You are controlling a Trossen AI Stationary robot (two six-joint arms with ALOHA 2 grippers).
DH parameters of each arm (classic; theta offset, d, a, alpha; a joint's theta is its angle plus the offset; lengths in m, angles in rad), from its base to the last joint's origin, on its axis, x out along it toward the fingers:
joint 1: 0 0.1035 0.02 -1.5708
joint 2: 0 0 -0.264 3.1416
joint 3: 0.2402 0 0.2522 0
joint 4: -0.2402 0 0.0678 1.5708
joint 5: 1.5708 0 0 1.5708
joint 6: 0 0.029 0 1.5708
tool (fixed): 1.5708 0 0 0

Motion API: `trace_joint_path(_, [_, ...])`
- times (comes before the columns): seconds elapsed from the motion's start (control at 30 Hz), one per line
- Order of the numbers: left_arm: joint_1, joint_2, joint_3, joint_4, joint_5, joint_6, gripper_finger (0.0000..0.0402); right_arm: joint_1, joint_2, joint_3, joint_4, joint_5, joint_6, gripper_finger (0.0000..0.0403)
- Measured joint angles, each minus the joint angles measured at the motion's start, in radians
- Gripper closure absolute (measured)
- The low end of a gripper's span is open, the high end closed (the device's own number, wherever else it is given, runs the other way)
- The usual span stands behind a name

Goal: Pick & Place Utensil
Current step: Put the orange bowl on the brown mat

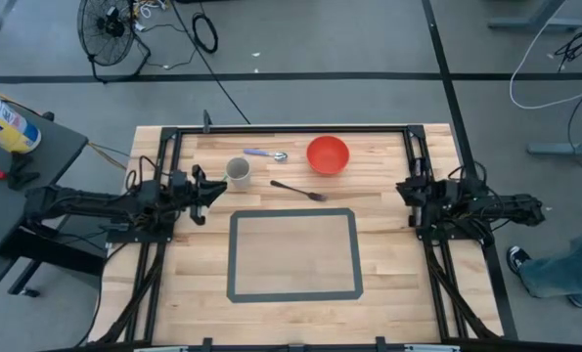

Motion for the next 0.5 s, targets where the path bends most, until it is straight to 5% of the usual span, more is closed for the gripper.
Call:
trace_joint_path(0.2, [0.0, 0.044, 0.001, 0.052, 0.0, 0.0, 0.0354, 0.008, 0.045, 0.0, -0.007, 0.03, -0.039, 0.0369])
trace_joint_path(0.5, [0.0, 0.053, 0.002, 0.117, -0.031, 0.063, 0.0354, 0.038, 0.321, 0.001, 0.12, 0.127, -0.052, 0.0369])
